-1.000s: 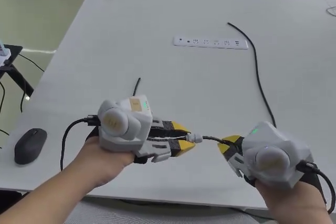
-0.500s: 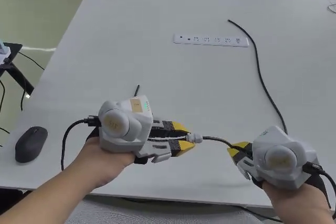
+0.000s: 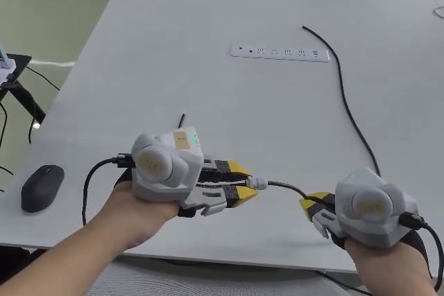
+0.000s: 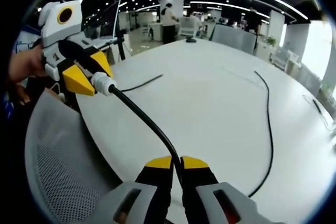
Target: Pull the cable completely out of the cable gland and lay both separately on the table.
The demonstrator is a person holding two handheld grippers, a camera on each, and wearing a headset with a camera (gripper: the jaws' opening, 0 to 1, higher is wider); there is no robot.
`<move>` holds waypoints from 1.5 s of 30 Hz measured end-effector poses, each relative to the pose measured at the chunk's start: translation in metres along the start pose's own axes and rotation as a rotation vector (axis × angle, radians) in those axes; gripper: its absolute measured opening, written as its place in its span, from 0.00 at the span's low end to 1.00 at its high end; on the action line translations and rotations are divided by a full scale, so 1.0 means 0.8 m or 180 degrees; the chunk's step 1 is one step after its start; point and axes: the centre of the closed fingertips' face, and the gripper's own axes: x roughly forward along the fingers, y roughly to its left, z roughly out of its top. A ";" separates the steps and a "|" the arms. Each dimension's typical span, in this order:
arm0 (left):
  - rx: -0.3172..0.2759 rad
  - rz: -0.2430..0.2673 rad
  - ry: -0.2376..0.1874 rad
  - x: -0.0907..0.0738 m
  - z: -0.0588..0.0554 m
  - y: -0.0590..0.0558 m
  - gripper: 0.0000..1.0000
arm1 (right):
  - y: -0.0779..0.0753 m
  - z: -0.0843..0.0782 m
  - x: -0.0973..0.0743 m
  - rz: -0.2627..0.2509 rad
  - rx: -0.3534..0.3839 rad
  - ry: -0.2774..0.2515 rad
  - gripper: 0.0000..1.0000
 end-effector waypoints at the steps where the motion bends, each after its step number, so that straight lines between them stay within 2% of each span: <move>1: -0.0001 0.0005 0.0001 -0.001 0.000 0.001 0.15 | -0.001 0.002 -0.001 -0.0013 -0.0027 -0.0022 0.00; 4: -0.0015 0.0022 0.0005 -0.003 -0.001 0.004 0.15 | -0.001 0.006 -0.005 -0.0001 0.0023 -0.0033 0.01; 13: -0.0033 0.0074 0.0013 -0.006 -0.002 0.010 0.15 | 0.004 0.013 -0.017 -0.0003 -0.0320 -0.0038 0.03; 17: -0.0023 0.0072 0.0018 -0.006 -0.001 0.010 0.15 | 0.011 0.022 -0.027 0.0038 -0.0398 -0.0049 0.11; 21: -0.0044 0.0061 0.0029 -0.005 -0.003 0.009 0.15 | 0.027 0.039 -0.033 0.0112 -0.0729 -0.0076 0.13; 24: -0.0035 0.0044 0.0039 -0.005 -0.003 0.006 0.15 | 0.037 0.053 -0.033 0.0142 -0.0958 -0.0102 0.13; 30: -0.0035 0.0027 0.0049 -0.007 -0.004 0.004 0.15 | 0.062 0.078 -0.024 0.0284 -0.1151 -0.0173 0.12; 35: -0.0025 0.0015 0.0080 -0.007 -0.008 0.003 0.15 | 0.079 0.082 -0.018 0.0373 -0.1399 -0.0171 0.09; 45: -0.0003 -0.0027 0.0078 -0.004 -0.006 -0.002 0.15 | 0.086 0.085 -0.016 0.0405 -0.1517 -0.0188 0.04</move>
